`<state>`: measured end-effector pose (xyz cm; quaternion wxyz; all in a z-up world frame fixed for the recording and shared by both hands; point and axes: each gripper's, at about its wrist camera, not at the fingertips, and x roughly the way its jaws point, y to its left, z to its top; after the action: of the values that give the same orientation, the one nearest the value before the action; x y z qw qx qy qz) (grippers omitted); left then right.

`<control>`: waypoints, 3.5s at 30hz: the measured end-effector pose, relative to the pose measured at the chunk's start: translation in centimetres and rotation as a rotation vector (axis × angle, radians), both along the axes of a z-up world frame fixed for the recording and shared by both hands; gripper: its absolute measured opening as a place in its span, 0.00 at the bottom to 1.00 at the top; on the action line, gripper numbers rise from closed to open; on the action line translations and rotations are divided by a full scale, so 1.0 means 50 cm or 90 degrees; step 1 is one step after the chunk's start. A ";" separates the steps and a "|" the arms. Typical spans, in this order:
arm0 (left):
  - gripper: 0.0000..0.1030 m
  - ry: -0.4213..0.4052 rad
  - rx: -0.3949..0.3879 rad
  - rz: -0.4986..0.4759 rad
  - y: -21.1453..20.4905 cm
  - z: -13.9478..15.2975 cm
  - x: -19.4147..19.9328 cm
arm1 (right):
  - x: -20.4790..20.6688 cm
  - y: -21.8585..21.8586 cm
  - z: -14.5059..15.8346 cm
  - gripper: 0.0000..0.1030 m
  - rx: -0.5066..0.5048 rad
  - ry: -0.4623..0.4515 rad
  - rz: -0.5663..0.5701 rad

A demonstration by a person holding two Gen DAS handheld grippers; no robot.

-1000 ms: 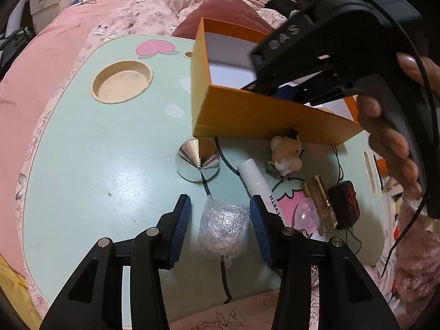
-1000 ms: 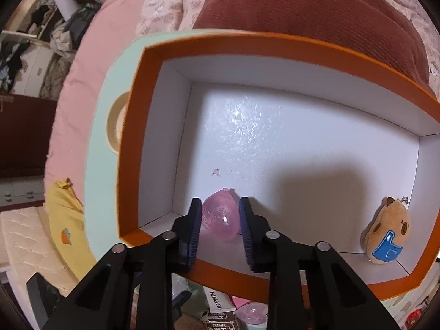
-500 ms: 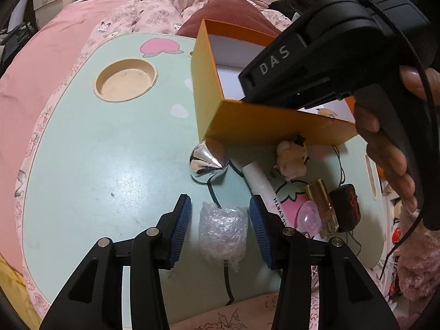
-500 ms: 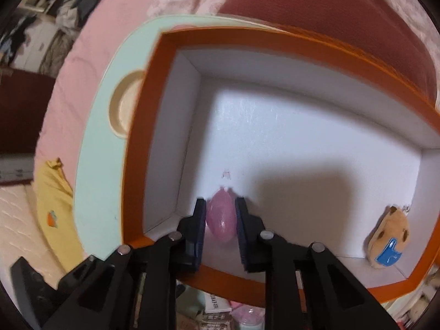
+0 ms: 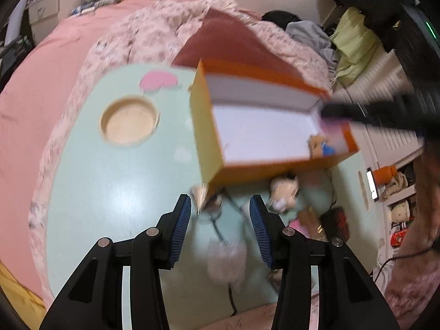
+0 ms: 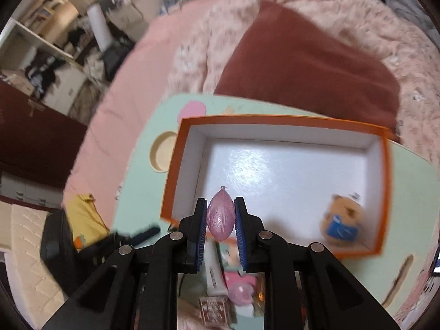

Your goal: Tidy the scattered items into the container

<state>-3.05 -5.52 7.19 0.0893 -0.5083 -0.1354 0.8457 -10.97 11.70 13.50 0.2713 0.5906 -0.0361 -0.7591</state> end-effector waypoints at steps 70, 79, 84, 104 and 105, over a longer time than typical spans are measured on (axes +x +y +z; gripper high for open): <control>0.33 -0.027 0.152 -0.215 0.168 0.024 -0.015 | 0.265 0.169 -0.115 0.42 -0.066 0.181 -0.181; 0.33 -0.009 0.113 -0.223 0.201 -0.002 -0.004 | 0.291 0.241 -0.113 0.51 -0.033 0.209 -0.246; 0.34 -0.001 0.116 -0.217 0.209 -0.010 -0.020 | 0.297 0.246 -0.109 0.52 -0.037 0.214 -0.247; 0.65 0.094 -0.055 -0.097 0.100 0.030 0.157 | 0.395 0.168 -0.113 0.58 0.073 0.375 -0.170; 0.65 0.093 -0.071 -0.094 0.100 0.020 0.181 | 0.406 0.154 -0.119 0.58 0.096 0.386 -0.161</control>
<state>5.98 -0.53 8.17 0.1322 -0.4584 -0.0436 0.8778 9.34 19.39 7.56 0.1284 0.3469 0.0297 -0.9286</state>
